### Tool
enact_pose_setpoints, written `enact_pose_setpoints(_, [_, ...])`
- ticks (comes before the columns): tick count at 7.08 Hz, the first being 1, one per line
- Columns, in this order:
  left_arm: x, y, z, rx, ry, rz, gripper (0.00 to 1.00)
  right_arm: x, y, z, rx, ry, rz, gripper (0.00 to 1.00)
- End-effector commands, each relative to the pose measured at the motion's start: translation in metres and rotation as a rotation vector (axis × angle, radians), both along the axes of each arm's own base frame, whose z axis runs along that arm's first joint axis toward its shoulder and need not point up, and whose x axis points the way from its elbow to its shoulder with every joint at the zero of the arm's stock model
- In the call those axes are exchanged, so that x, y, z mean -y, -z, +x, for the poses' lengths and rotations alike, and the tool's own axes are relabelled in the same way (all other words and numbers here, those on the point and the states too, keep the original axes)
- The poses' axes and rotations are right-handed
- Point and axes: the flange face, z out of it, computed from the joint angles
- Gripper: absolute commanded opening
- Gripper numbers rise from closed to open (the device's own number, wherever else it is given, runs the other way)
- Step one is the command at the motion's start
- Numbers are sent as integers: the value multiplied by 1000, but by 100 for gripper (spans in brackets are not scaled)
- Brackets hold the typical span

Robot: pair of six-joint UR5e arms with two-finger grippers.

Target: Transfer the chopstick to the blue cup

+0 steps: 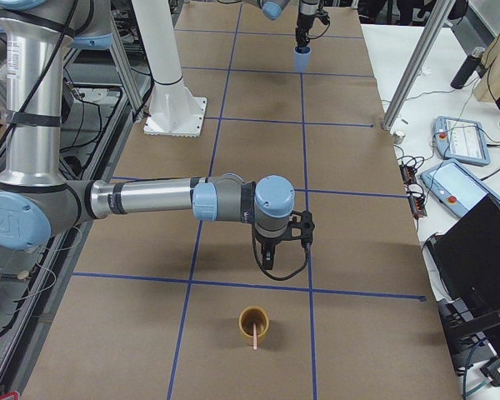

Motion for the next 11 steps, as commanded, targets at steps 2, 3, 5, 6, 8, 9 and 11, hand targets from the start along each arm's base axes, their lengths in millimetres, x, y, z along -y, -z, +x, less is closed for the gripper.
enact_pose_setpoints(2, [-48,110,134,-50,-56,-62,0,5,0,0,3,-6,-7,100])
enact_pose_setpoints(3, [-49,98,161,-50,-48,-7,0,7,2,0,5,-7,-3,100])
enact_pose_setpoints(5, [-36,75,181,-42,-49,-5,0,6,7,1,8,-10,4,100])
enact_pose_setpoints(6, [-34,71,184,-33,-48,-5,0,6,8,-1,8,-7,6,100])
enact_pose_setpoints(8, [-24,54,193,-28,-25,27,0,6,8,1,8,-9,7,100])
enact_pose_setpoints(9, [-24,55,193,-32,-26,31,0,6,7,1,8,-9,7,100])
enact_pose_setpoints(11, [-24,59,193,-38,-27,37,0,6,7,1,10,-9,7,100])
